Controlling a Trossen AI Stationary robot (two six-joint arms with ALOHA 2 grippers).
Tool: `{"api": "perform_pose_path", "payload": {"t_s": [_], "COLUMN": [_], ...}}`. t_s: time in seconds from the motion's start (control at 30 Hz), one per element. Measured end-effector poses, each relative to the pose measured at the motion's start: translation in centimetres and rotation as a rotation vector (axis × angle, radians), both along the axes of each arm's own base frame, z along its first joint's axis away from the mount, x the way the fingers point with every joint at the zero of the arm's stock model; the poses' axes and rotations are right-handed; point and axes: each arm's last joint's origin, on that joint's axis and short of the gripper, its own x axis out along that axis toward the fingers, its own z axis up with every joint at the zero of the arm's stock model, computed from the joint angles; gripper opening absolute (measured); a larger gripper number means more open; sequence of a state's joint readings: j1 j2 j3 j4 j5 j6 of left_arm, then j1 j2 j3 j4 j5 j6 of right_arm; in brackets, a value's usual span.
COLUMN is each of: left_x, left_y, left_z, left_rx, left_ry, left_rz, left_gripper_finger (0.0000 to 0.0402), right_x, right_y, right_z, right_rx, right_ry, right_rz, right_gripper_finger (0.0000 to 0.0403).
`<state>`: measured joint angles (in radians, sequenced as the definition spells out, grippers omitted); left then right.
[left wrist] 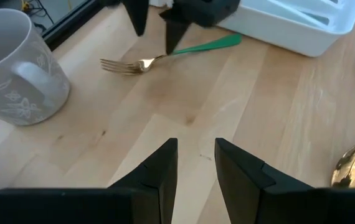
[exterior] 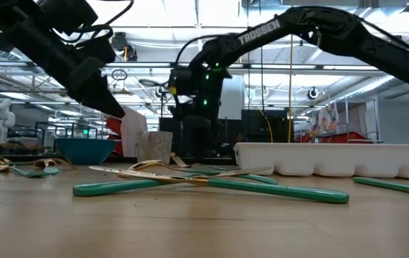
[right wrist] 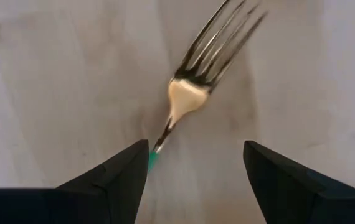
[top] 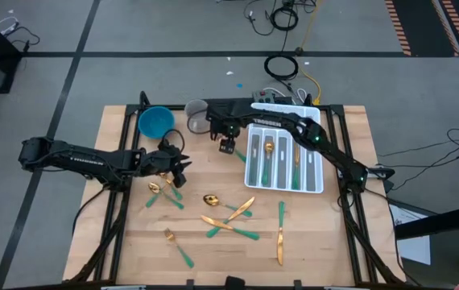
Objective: Sort silverware
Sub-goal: Put the green fork into the white silverware organizer
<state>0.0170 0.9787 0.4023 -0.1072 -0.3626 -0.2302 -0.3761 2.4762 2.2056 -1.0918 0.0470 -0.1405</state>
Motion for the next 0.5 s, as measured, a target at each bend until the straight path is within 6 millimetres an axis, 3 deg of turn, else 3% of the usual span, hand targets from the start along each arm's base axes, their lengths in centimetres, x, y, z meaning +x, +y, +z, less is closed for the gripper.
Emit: {"api": "perform_pose_path", "payload": {"t_s": [0.37,0.5], "left_x": [-0.1,-0.3], "left_y": [0.0,0.0], "left_z": [-0.1,-0.3], "left_rx": [0.006,0.018], "left_ry": [0.022,0.052], "left_rz": [-0.005,-0.016], "left_gripper_finger": [0.0115,0.0115], "right_x": [-0.2,-0.2], "right_y": [0.4,0.5], "right_z": [-0.4,1.3], "right_rx": [-0.024,-0.047], "right_ry": [0.082,0.060], "right_rz": [0.000,-0.019], "right_gripper_finger": [0.0253,0.0253]}}
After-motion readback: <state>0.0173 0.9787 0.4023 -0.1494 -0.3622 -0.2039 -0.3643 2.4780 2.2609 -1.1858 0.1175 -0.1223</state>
